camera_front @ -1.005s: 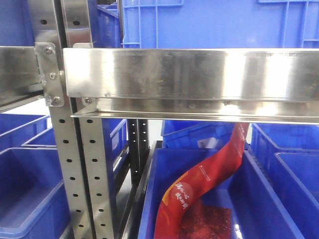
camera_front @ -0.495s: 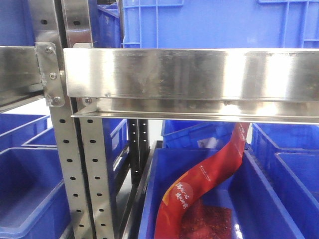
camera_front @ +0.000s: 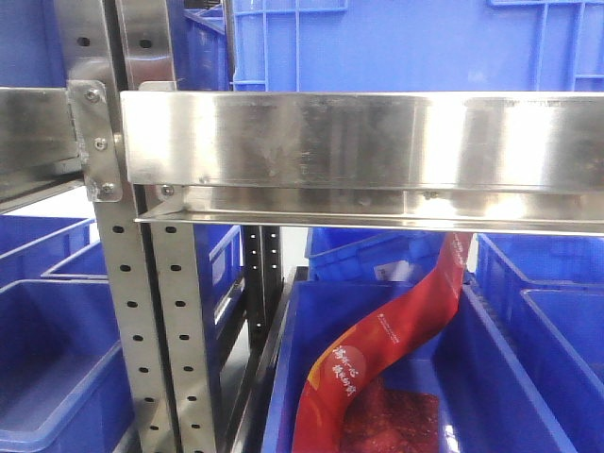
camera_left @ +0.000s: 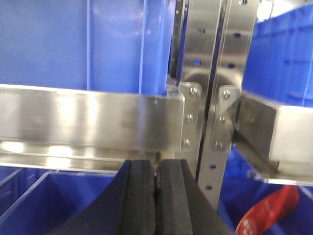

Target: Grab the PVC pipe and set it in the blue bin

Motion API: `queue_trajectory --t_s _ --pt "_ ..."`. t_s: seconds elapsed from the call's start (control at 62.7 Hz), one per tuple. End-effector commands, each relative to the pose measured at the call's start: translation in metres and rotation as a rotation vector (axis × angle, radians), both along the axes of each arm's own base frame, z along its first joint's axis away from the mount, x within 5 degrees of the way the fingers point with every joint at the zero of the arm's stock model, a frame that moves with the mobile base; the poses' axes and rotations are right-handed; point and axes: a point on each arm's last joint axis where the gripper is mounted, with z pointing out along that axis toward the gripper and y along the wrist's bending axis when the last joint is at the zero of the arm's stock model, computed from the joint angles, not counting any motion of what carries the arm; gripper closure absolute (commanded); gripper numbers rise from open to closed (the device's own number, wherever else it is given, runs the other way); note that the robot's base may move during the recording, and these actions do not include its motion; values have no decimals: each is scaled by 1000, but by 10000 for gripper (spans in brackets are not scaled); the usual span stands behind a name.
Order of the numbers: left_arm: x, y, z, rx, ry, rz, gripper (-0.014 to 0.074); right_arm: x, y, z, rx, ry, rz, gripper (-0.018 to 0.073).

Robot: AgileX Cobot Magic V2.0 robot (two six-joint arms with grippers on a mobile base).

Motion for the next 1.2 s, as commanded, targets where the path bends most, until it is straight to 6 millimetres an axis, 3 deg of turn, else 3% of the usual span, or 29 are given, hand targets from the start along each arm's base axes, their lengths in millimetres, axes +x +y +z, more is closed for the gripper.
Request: queue_trajectory --t_s 0.0,1.181 --pt "-1 0 1 22 -6 -1 708 0 -1 1 -7 -14 -10 727" --pt "-1 0 1 22 -7 -1 708 0 -1 1 -7 -14 -10 727"
